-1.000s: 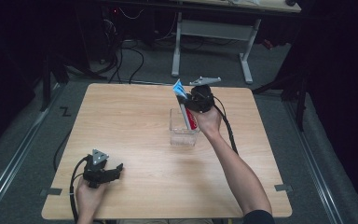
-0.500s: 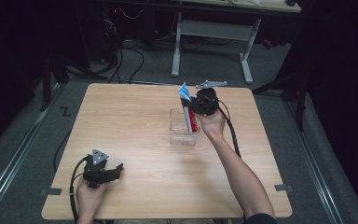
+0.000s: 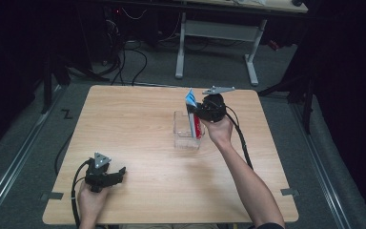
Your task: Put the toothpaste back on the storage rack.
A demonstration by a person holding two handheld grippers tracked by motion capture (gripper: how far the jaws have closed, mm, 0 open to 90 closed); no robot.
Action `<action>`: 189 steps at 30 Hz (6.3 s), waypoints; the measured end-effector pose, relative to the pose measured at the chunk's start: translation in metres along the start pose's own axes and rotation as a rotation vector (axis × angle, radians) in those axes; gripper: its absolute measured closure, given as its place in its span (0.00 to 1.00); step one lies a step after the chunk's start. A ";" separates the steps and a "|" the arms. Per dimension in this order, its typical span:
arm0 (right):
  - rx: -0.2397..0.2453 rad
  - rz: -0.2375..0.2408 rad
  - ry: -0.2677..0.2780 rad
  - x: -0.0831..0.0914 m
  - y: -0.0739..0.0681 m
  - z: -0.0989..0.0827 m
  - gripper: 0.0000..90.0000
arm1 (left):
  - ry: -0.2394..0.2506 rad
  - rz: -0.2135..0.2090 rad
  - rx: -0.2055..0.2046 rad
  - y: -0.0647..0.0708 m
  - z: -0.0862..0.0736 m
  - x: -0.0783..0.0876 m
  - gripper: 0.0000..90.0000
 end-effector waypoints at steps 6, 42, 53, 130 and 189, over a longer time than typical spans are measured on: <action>-0.021 0.003 -0.001 0.001 0.002 -0.005 0.79 | 0.001 0.001 0.000 0.000 0.000 0.000 0.26; -0.084 -0.042 -0.056 0.002 0.018 -0.030 0.74 | 0.003 -0.001 0.004 0.000 0.000 0.000 0.26; -0.060 -0.092 -0.041 0.011 0.020 -0.029 0.64 | 0.001 0.000 0.003 0.000 0.000 0.000 0.26; -0.038 -0.239 0.090 0.154 0.045 -0.049 0.53 | 0.002 0.001 0.001 0.000 0.000 0.000 0.26; -0.219 -0.285 0.063 0.162 0.061 -0.175 0.53 | 0.005 0.008 0.004 0.000 -0.001 0.001 0.27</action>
Point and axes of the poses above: each handheld gripper's, and its own axes: x roughly backward along the jaws, z roughly out of its top, y roughly to its right, the point moved 4 cm from there along -x, roughly forward along the jaws, and after that the axes turned 4 degrees about z, right-handed, at the moved point
